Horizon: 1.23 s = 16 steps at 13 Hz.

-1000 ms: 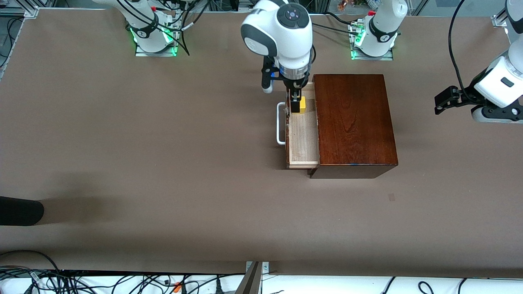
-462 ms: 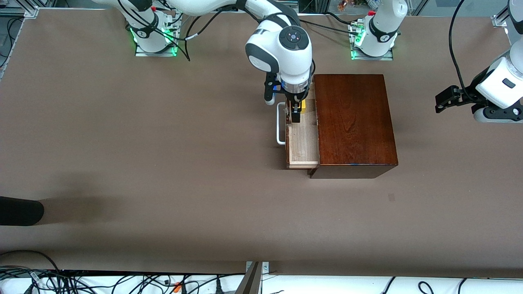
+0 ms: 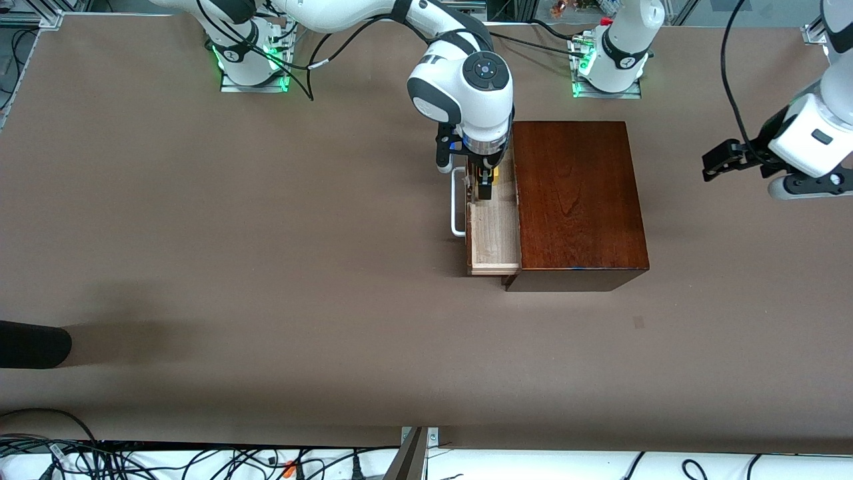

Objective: Open drawer, take yellow block, close drawer
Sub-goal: 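Lower the right gripper into the drawer and grasp the yellow cube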

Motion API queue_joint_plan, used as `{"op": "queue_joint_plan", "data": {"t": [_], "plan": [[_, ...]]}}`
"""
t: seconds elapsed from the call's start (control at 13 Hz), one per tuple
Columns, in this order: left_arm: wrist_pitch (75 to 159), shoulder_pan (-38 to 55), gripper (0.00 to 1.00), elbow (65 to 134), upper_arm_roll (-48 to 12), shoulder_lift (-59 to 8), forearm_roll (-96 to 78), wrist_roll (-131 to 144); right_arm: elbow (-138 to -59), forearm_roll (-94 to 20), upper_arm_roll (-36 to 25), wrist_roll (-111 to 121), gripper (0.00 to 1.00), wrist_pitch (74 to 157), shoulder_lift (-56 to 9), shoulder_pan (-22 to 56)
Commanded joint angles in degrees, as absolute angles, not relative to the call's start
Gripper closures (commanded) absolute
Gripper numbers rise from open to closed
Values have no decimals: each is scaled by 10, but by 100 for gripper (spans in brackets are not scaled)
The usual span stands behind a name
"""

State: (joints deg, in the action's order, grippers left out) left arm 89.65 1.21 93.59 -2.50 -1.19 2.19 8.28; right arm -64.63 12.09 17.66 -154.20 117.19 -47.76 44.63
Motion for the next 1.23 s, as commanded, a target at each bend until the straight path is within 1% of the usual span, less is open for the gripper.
{"op": "queue_joint_plan", "data": {"t": [0.0, 0.85, 1.15], "plan": [[879, 3, 0, 914, -27, -23, 10, 86, -630, 128, 174, -1553, 0, 1172, -492, 455], [880, 4, 0, 911, -27, -25, 10, 83, -628, 124, 186, -1549, 0, 1130, -486, 457], [881, 3, 0, 911, -28, -25, 8, 76, -631, 124, 185, -1549, 0, 1129, -490, 466]]}}
